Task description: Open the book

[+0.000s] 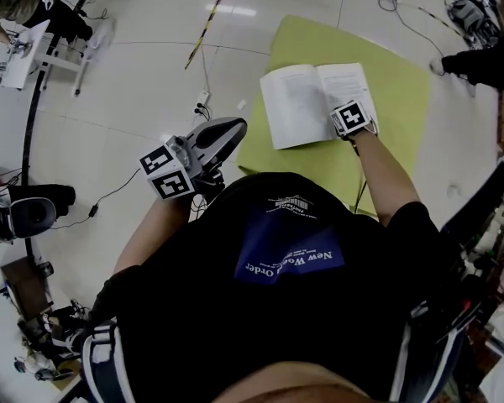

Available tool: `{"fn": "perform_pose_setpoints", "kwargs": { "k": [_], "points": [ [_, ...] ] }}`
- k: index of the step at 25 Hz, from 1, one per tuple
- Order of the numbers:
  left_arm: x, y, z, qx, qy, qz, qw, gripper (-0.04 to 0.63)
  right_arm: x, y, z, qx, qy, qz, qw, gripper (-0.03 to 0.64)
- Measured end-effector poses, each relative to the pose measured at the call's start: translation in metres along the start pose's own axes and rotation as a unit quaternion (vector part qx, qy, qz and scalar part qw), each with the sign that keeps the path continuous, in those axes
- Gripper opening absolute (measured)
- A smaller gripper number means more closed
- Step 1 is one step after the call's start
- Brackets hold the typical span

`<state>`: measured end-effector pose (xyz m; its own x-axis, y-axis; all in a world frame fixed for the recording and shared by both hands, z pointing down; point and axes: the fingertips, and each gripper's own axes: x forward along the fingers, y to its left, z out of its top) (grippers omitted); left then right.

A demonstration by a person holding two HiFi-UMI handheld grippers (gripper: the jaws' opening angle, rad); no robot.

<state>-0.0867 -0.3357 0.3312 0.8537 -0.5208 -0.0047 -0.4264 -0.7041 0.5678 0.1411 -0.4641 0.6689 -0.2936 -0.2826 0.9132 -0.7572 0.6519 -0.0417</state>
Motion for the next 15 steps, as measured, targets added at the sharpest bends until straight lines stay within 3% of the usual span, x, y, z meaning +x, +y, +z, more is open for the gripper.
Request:
{"fn": "perform_pose_setpoints", "kwargs": {
  "k": [5,15],
  "points": [
    [-0.001,-0.005,0.005,0.007,-0.006,-0.004,1.0000,-0.005,-0.027,0.001,0.007,0.104,-0.112,0.046,0.987,-0.011],
    [0.002,-0.011,0.015,0.018,-0.017,-0.014,0.9996,-0.005,-0.068,0.007,0.026,0.119,-0.182,0.074,0.973,-0.011]
  ]
}}
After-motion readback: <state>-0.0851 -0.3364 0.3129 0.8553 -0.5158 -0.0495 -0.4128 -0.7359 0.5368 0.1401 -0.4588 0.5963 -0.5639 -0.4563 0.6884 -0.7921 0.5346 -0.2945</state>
